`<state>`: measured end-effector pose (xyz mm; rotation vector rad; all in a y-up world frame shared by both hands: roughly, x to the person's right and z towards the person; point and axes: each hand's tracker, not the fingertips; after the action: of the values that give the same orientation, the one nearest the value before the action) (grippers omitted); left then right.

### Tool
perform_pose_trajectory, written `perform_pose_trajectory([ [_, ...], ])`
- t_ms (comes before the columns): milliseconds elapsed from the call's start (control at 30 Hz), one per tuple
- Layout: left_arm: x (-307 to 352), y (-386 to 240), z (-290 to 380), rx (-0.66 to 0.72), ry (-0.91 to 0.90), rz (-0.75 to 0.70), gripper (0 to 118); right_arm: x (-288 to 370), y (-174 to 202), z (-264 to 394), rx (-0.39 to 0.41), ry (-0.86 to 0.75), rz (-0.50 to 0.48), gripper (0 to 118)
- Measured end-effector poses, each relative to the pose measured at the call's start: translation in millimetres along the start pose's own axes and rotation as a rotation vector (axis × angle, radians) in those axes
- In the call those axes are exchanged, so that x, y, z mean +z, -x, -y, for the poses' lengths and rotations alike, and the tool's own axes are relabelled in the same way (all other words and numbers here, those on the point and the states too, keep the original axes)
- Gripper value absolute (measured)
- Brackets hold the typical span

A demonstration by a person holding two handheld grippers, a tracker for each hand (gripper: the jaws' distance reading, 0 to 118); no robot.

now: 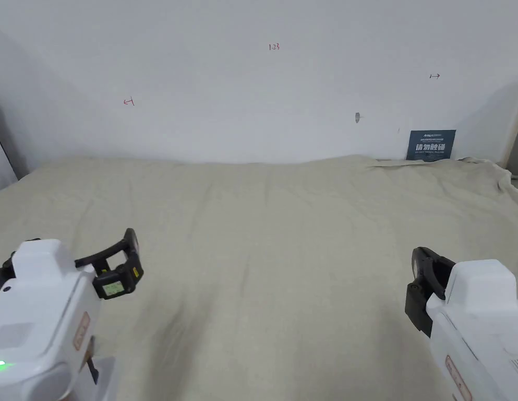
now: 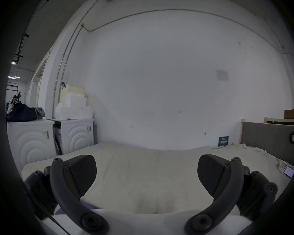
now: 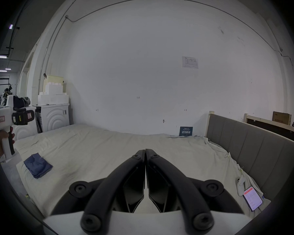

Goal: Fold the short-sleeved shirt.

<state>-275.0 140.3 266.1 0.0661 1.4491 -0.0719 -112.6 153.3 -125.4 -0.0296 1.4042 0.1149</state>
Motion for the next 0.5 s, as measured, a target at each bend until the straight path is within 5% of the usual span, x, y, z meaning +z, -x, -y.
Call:
perform_pose_trajectory([
  [500, 18, -72, 31, -0.029, 0.019, 0.121, 118, 11, -14, 19, -0.038, 0.001, 0.062, 1],
])
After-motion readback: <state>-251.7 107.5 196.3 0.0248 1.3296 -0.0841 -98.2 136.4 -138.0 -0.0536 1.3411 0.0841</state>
